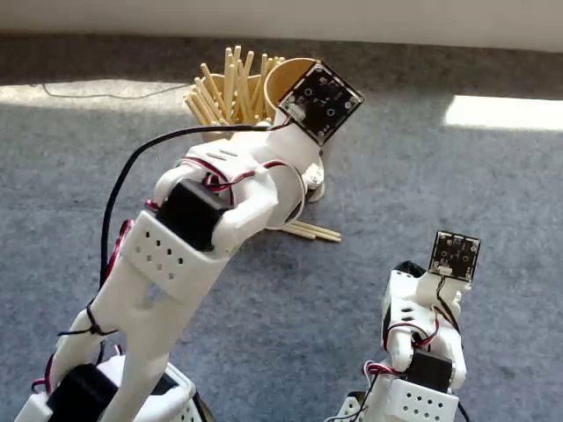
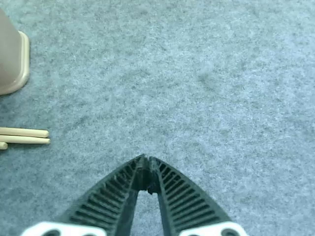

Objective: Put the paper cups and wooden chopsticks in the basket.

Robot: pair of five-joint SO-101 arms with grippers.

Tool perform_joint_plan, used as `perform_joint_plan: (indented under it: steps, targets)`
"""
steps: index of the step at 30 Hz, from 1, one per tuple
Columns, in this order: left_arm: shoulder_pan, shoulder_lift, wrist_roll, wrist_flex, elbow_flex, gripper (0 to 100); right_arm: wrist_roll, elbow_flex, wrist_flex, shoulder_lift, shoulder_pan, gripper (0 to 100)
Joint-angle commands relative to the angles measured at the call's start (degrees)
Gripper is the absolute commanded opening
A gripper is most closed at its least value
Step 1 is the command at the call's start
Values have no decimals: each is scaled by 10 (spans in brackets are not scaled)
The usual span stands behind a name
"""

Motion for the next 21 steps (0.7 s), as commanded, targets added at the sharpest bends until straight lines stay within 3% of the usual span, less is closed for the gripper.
perform_joint_plan:
  steps: [1, 11, 21]
  targets:
    - [4, -58, 5, -27, -13, 7, -1, 79, -18, -5, 7, 5]
    - [3, -120, 5, -105, -18, 7, -1, 79, -18, -5, 7, 5]
    - [-110, -136, 4, -250, -18, 7, -1, 79, -17, -5, 7, 5]
